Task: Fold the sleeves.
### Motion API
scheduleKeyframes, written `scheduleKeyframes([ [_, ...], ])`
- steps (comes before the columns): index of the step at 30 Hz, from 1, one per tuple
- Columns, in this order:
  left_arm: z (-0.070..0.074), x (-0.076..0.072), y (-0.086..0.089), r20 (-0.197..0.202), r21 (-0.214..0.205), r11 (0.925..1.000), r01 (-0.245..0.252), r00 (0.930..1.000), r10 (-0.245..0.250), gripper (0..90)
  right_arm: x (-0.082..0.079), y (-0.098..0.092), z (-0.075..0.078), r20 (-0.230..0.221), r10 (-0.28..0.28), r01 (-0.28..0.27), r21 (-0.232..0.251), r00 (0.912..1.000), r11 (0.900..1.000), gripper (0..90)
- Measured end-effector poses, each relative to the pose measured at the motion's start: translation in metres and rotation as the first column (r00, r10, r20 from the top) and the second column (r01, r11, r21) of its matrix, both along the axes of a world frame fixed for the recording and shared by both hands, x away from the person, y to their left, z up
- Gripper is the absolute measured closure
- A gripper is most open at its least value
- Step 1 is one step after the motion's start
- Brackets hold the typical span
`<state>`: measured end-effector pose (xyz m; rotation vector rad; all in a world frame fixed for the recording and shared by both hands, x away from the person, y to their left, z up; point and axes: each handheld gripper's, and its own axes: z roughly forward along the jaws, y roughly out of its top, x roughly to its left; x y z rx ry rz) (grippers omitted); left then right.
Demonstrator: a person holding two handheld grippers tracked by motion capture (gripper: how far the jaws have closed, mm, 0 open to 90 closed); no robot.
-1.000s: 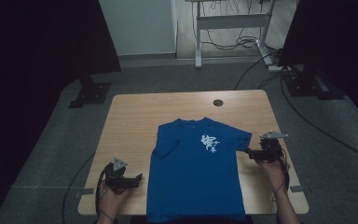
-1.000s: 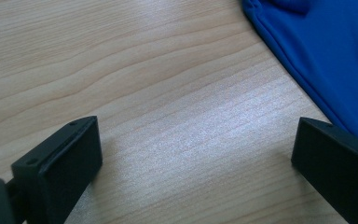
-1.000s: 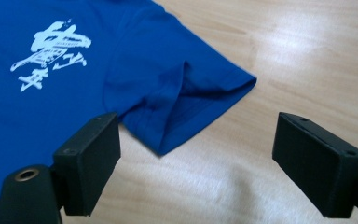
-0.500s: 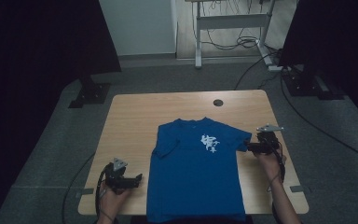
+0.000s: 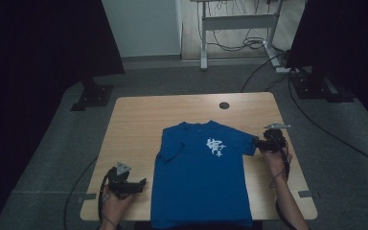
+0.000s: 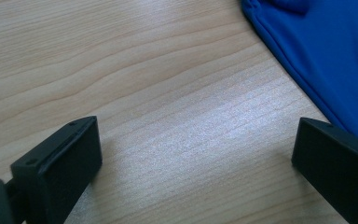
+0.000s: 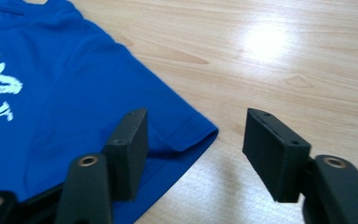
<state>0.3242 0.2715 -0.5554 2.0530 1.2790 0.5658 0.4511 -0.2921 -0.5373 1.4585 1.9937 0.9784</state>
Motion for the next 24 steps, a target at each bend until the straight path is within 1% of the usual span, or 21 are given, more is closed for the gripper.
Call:
scheduleKeyframes([
  [4, 0.0, 0.0, 0.0, 0.0, -0.001, 1.0, 0.001, 1.0, -0.001, 1.5, 0.004, -0.003, 0.0, -0.002, -0.017, 0.017, 0.002, 0.9999, 0.9999, 44.1],
  [16, 0.0, 0.0, 0.0, 0.0, 0.0, 1.0, 0.002, 1.0, -0.002, 1.5, 0.016, 0.0, -0.011, -0.022, -0.017, 0.017, 0.013, 0.9996, 0.9998, 52.3],
  [20, 0.0, 0.0, 0.0, 0.0, 0.0, 1.0, 0.002, 1.0, -0.002, 1.5, 0.019, 0.002, -0.015, -0.034, -0.019, 0.018, -0.003, 0.9992, 0.9998, 58.1],
  [21, 0.0, 0.0, 0.0, 0.0, 0.0, 1.0, 0.002, 1.0, -0.002, 1.5, 0.02, 0.002, -0.017, -0.04, -0.019, 0.019, 0.003, 0.999, 0.9998, 61.0],
  [24, 0.0, 0.0, 0.0, 0.0, 0.0, 1.0, 0.002, 1.0, -0.002, 1.5, 0.019, 0.003, -0.018, -0.036, -0.019, 0.02, 0.017, 0.9992, 0.9997, 66.9],
])
